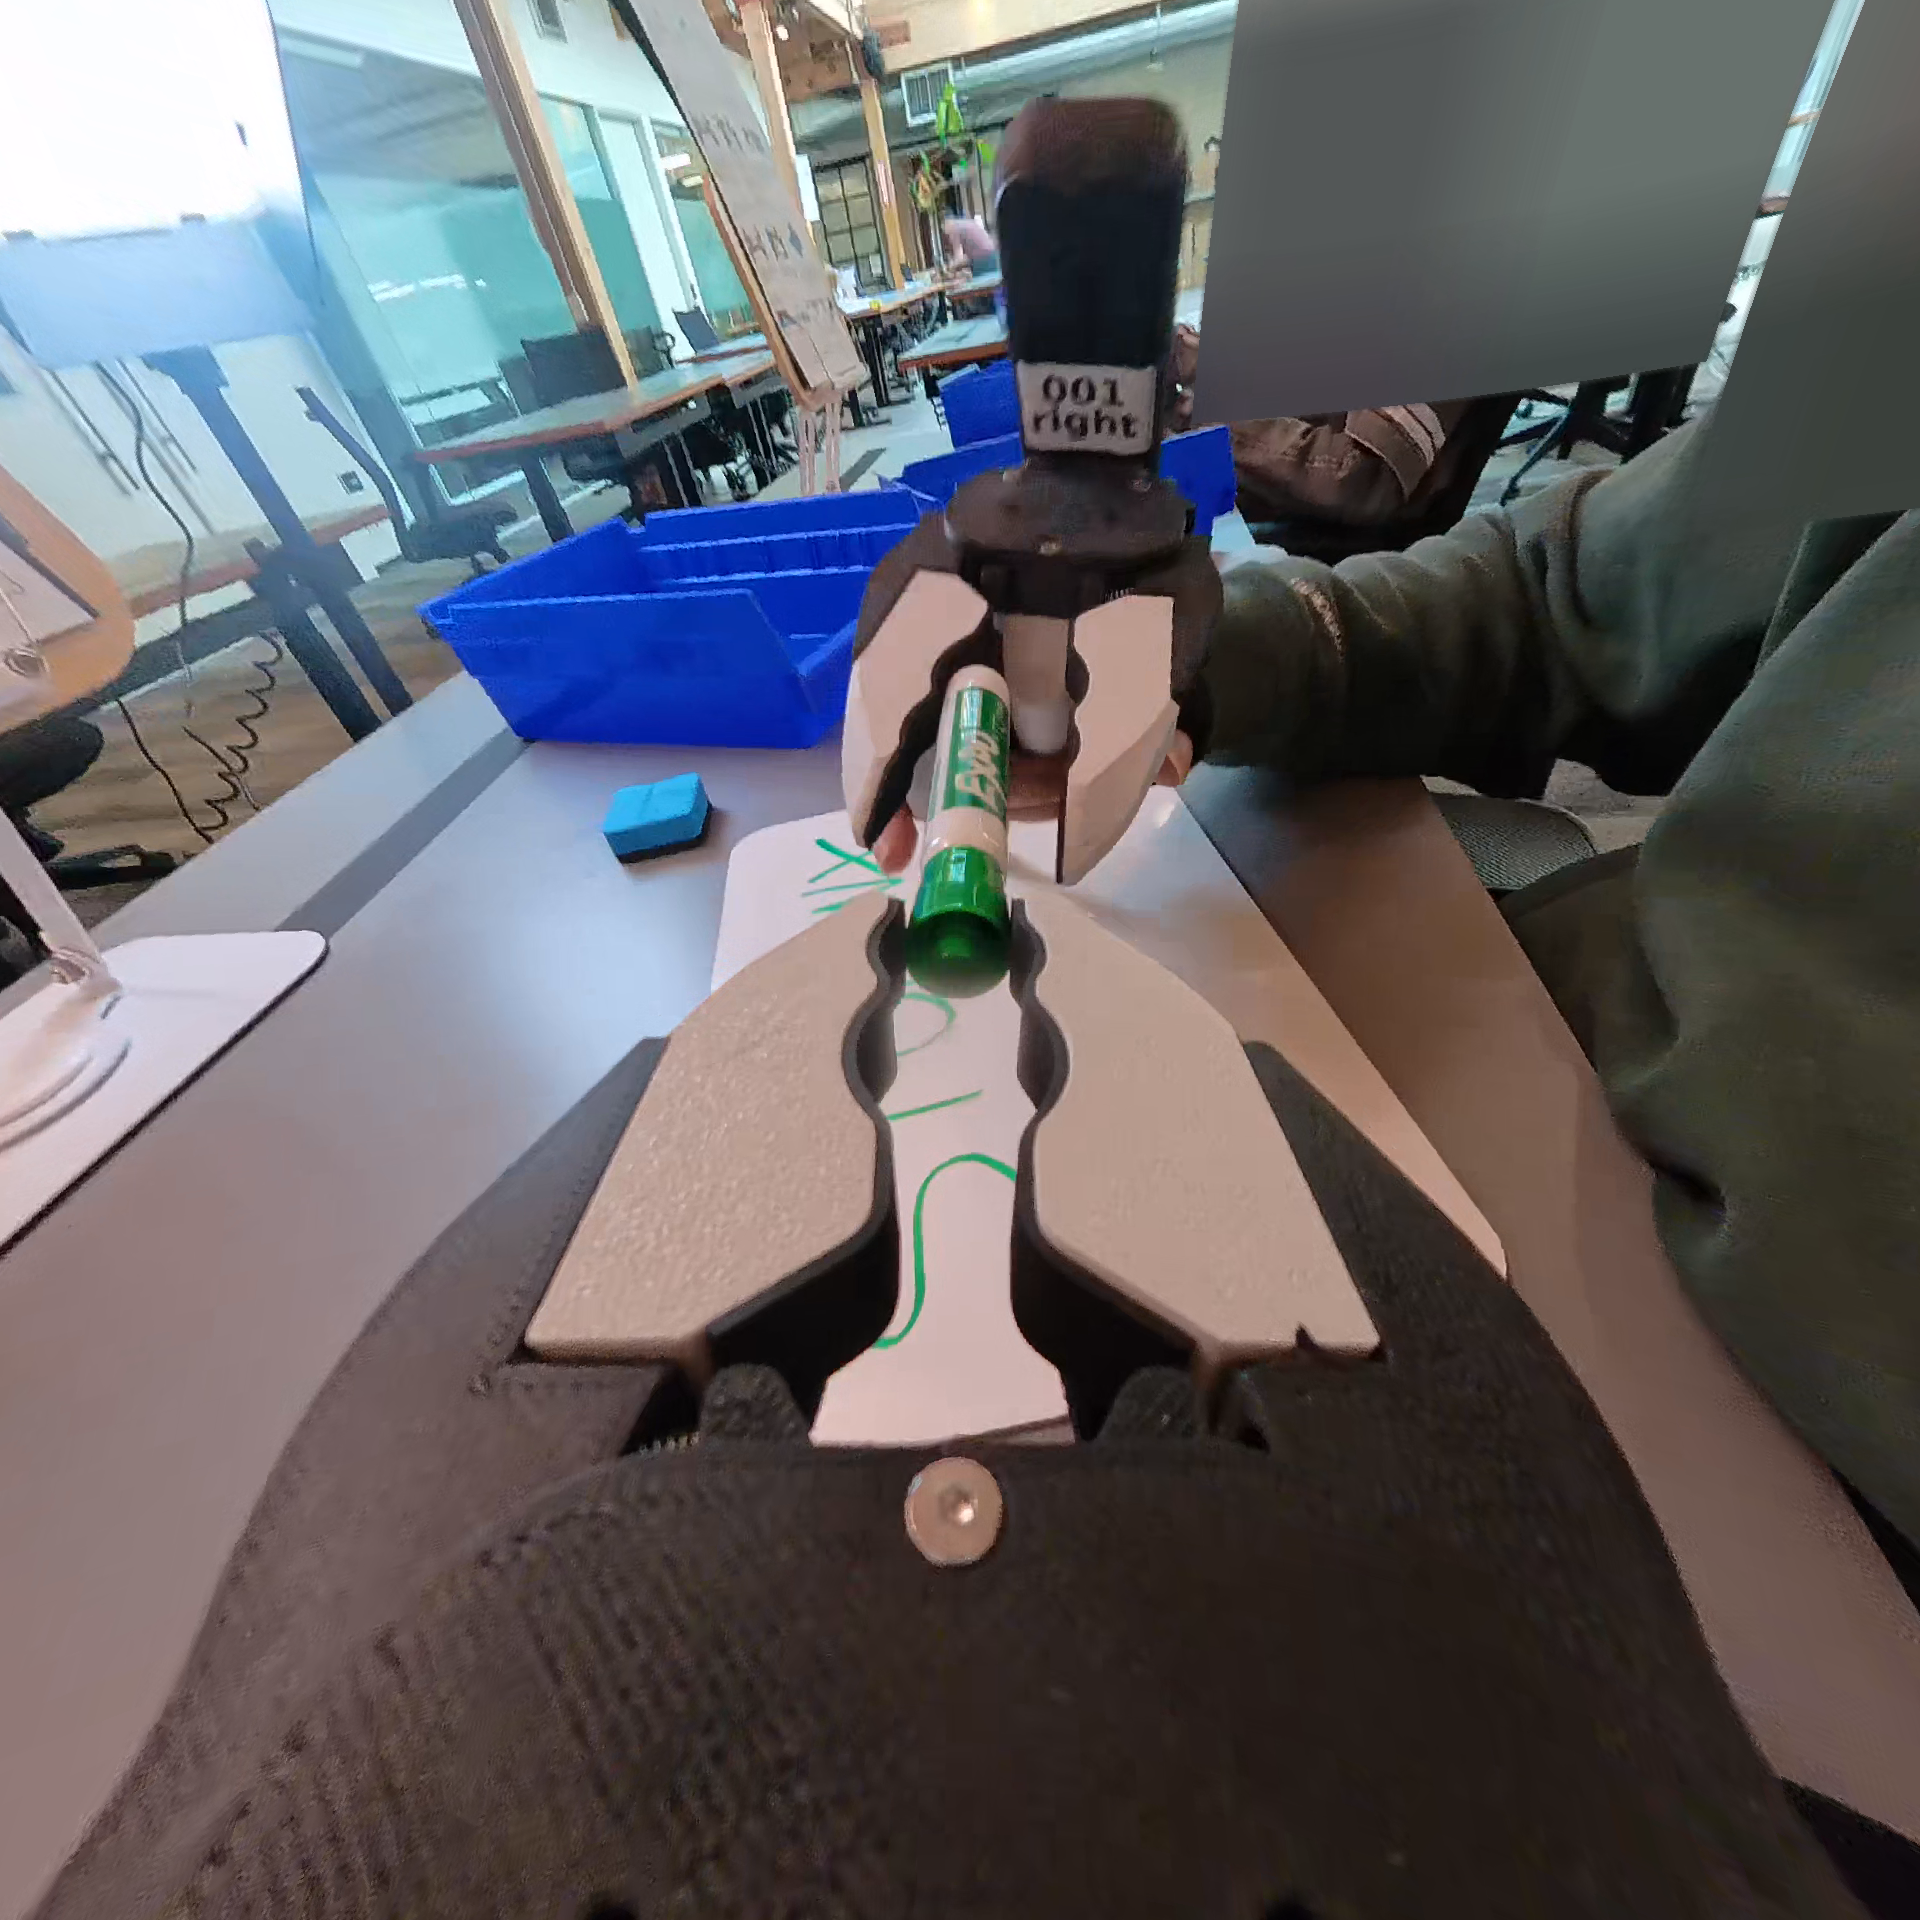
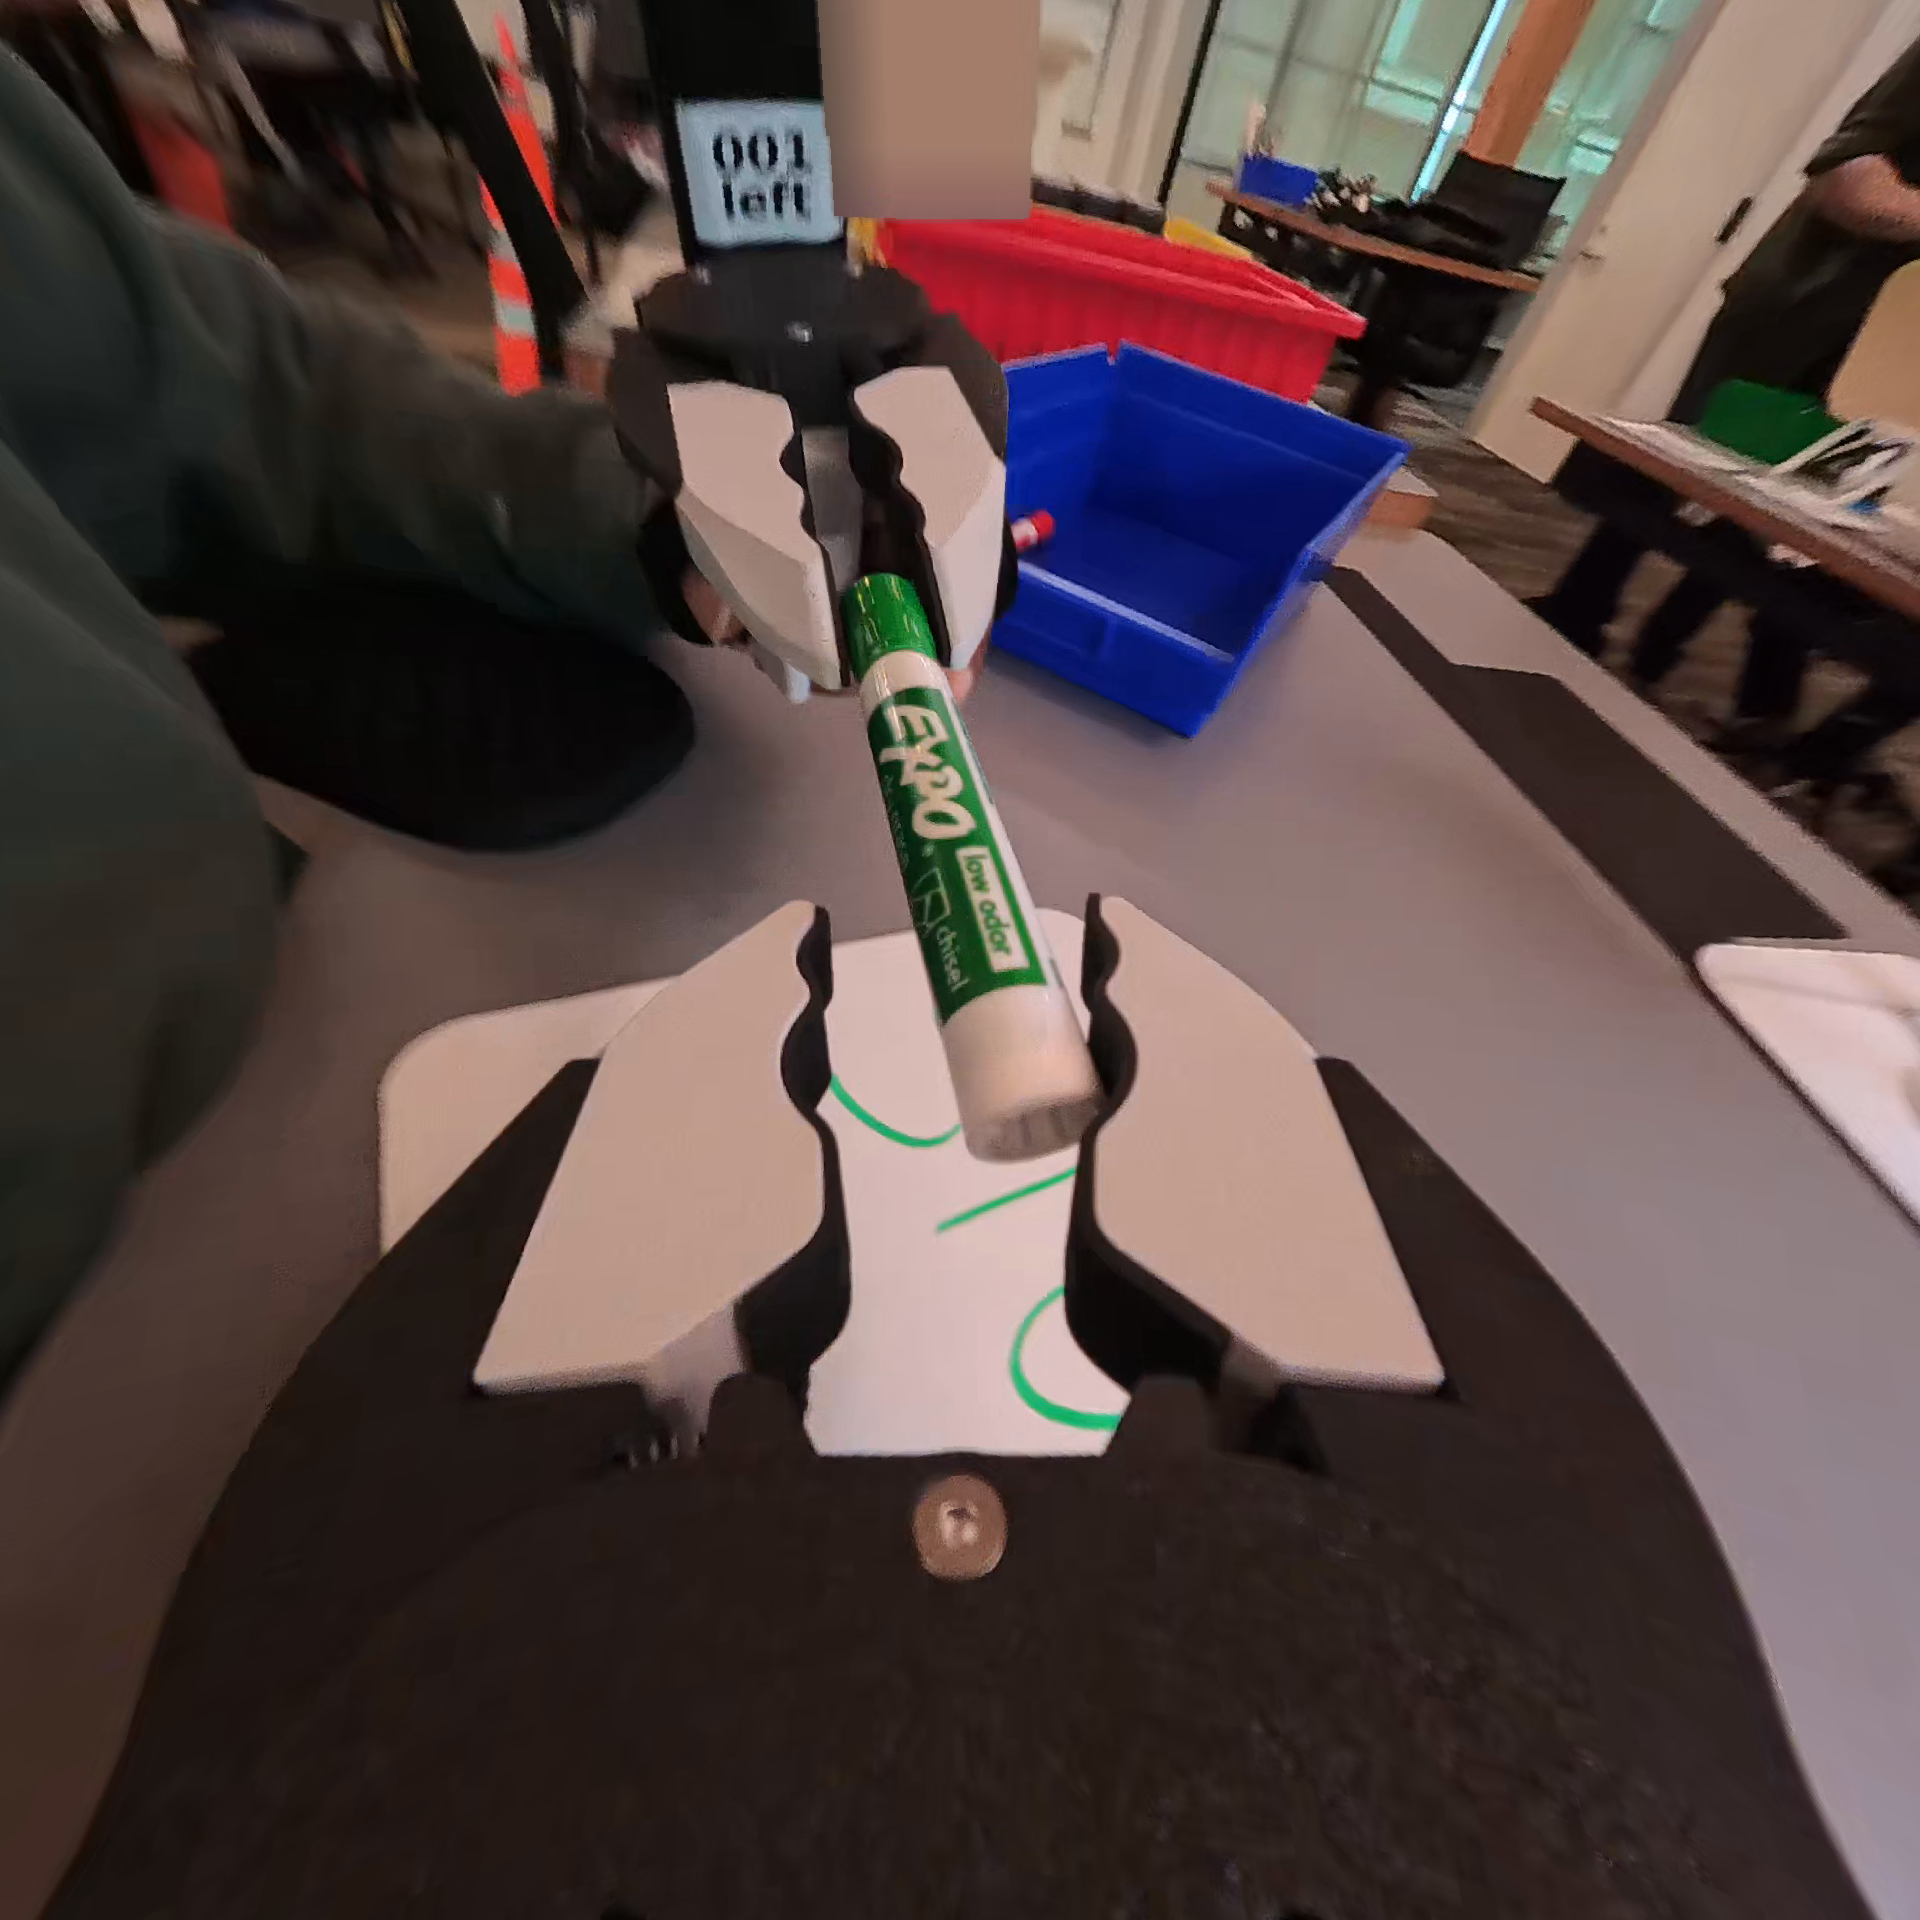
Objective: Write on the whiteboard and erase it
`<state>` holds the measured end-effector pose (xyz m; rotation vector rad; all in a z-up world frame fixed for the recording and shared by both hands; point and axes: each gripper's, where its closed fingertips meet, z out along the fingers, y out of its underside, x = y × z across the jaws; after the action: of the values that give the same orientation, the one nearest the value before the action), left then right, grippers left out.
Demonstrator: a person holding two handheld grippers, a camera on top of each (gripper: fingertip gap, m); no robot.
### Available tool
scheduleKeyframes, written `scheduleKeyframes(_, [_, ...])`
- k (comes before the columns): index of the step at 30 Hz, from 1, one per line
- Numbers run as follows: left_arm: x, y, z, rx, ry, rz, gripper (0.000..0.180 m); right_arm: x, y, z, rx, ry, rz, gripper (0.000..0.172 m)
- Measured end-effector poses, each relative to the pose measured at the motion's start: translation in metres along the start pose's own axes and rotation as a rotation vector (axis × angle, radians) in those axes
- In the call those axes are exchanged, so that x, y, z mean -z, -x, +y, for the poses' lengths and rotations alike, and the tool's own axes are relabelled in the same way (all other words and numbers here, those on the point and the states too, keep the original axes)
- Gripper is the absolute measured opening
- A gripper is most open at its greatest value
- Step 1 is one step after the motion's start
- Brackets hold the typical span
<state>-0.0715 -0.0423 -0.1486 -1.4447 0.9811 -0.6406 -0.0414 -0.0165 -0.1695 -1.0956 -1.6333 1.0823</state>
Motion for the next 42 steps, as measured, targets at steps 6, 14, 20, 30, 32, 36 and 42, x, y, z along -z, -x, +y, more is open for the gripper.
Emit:
scheduleKeyframes(6, [-0.006, -0.005, 0.017, -0.006, 0.095, 0.027, 0.020, -0.004, -0.004, 0.015, 0.182, 0.140, 0.093, 0.043])
scheduleKeyframes(14, [-0.009, -0.009, 0.021, 0.006, 0.104, 0.044, 0.019, -0.018, 0.010, 0.033, 0.289, 0.251, 0.067, 0.019])
scheduleKeyframes(20, [-0.009, -0.006, 0.015, 0.033, 0.064, 0.028, 0.020, -0.014, 0.010, 0.028, 0.213, 0.260, 0.062, 0.019])
scheduleKeyframes(30, [0.015, 0.031, 0.019, 0.066, 0.009, -0.170, 0.030, 0.144, -0.175, 0.019, -0.246, 0.215, 0.705, 0.020])
scheduleKeyframes(32, [0.017, 0.031, 0.024, 0.070, 0.020, -0.171, 0.027, 0.207, -0.223, 0.048, -0.403, 0.303, 0.886, 0.020])
scheduleKeyframes(36, [0.017, 0.029, 0.030, 0.056, 0.044, -0.173, 0.021, 0.303, -0.267, 0.129, -0.682, 0.479, 1.132, 0.020])
scheduleKeyframes(42, [0.013, 0.026, 0.038, 0.052, 0.075, -0.167, 0.020, 0.351, -0.264, 0.193, -0.760, 0.630, 1.332, 0.022])
